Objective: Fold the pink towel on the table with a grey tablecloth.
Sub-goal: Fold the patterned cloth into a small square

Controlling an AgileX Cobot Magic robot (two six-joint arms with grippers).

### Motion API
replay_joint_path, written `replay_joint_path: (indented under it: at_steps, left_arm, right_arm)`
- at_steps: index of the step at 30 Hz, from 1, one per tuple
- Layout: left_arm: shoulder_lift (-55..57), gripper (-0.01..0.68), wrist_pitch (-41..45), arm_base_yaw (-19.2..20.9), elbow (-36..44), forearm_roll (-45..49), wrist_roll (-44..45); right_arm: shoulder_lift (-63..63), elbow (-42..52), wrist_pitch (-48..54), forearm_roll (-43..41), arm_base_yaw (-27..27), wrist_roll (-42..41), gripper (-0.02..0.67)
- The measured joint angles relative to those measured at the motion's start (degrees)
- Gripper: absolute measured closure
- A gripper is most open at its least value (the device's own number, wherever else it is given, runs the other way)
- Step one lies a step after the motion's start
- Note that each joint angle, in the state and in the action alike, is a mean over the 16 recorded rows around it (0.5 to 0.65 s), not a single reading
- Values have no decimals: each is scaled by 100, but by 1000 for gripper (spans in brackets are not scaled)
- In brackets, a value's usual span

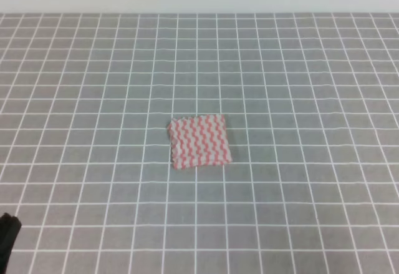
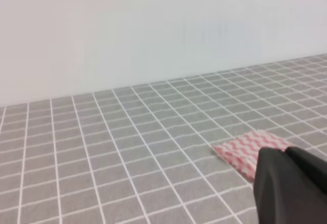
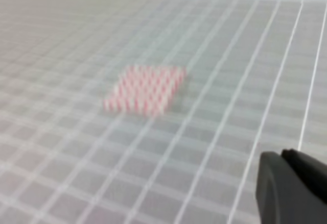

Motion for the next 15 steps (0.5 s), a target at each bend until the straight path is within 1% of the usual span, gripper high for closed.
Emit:
replay_joint_path:
  at_steps: [5,11,15]
  left_arm:
    - [0,676,7,0,46,2,0]
    - [-7,676,1,0,69,-2,0]
    - [-7,676,-4,0,69,0,1]
  right_arm:
    - [-19,291,-92,-96,-3,-30,664]
    - [-25,417,-445,-252,-31,-44,664]
    - [-114,471,-752,-390,-243,-48,664]
